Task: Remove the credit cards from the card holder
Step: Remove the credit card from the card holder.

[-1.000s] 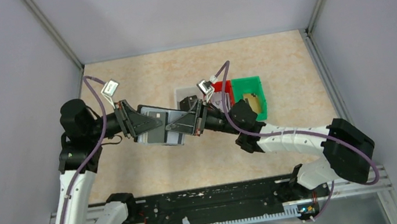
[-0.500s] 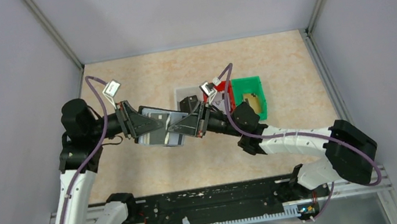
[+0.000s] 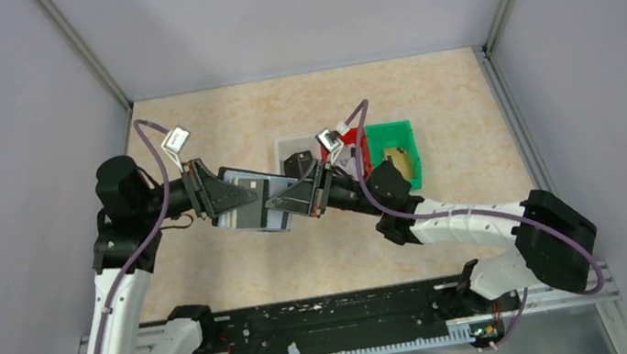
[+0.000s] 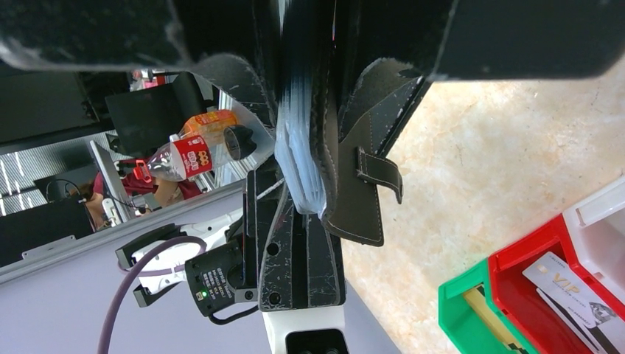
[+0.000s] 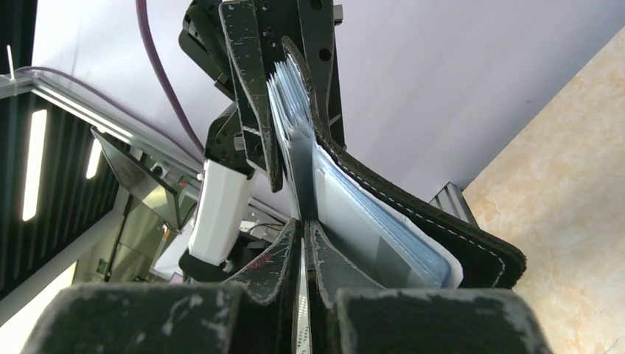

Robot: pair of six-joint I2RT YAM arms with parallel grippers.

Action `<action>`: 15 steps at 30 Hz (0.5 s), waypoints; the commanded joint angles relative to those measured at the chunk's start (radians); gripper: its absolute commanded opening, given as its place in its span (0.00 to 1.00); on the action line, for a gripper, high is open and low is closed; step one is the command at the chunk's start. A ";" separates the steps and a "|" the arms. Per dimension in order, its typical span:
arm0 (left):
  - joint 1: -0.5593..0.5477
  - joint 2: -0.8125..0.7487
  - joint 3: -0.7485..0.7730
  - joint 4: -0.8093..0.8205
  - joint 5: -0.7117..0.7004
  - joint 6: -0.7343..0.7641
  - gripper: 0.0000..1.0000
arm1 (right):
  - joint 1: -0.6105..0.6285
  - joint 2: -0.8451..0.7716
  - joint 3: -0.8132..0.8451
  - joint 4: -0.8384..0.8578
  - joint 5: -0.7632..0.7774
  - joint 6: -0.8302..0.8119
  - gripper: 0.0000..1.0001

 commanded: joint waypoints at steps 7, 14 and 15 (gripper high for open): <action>-0.002 -0.010 0.047 0.044 0.042 -0.016 0.06 | 0.006 0.047 0.082 0.005 -0.029 -0.008 0.34; -0.002 -0.016 0.044 0.042 0.043 -0.005 0.06 | 0.007 0.055 0.089 0.032 -0.032 -0.003 0.07; -0.002 -0.017 0.044 0.041 0.042 -0.006 0.06 | 0.006 0.051 0.083 0.040 -0.032 -0.002 0.01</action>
